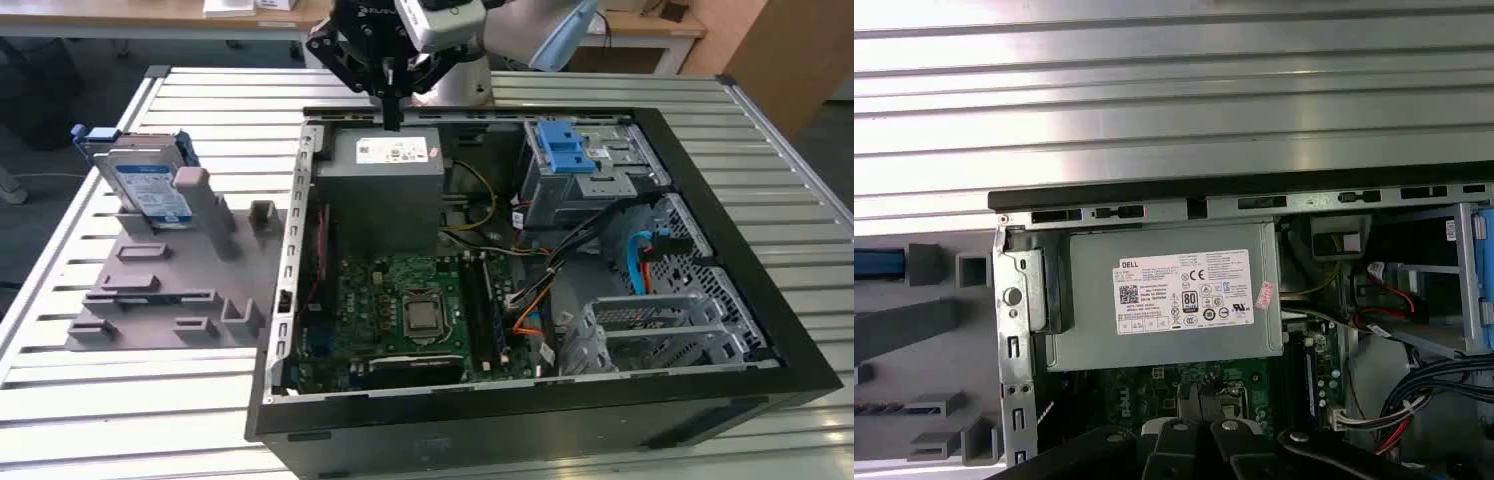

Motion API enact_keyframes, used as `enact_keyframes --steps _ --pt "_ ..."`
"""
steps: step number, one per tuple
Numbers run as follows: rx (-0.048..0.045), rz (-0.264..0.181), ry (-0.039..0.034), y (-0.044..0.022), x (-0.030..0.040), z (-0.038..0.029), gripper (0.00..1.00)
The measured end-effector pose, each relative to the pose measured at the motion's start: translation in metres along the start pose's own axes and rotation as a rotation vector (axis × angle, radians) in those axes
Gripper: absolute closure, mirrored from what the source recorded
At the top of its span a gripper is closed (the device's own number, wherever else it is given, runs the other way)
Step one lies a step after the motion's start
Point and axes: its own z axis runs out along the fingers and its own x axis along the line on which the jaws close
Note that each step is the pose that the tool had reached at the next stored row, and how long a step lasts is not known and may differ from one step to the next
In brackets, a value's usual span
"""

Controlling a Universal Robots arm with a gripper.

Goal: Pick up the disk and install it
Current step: 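Reach for the disk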

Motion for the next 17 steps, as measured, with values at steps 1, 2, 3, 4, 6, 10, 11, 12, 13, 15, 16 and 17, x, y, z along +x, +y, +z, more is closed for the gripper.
enact_keyframes --steps 1,2,3,4,6,10,11,12,13,15,16,17 --pt "0.0 0.0 0.0 0.0 0.0 0.0 0.89" --pt "0.0 0.0 0.0 0.0 0.0 0.0 0.89" --pt "0.0 0.0 0.0 0.0 0.0 0.0 0.89" --pt "0.0 0.0 0.0 0.0 0.0 0.0 0.89" --pt "0.0001 0.0 0.0 0.0 0.0003 0.0 0.89" --pt "0.0 0.0 -0.0001 -0.0003 0.0039 -0.0001 0.89" --pt "0.0001 0.0 0.0 -0.0004 0.0049 -0.0001 0.89" --pt "0.0 0.0 -0.0001 -0.0005 0.0061 -0.0001 0.89" --pt "0.0001 0.0 0.0 -0.0005 0.0071 -0.0001 0.89" --pt "0.0 0.0 0.0 -0.0005 0.0074 -0.0001 0.89" --pt "0.0001 0.0 0.0 -0.0005 0.0074 -0.0002 0.89" --pt "0.0001 0.0 0.0001 -0.0005 0.0074 -0.0002 0.89"
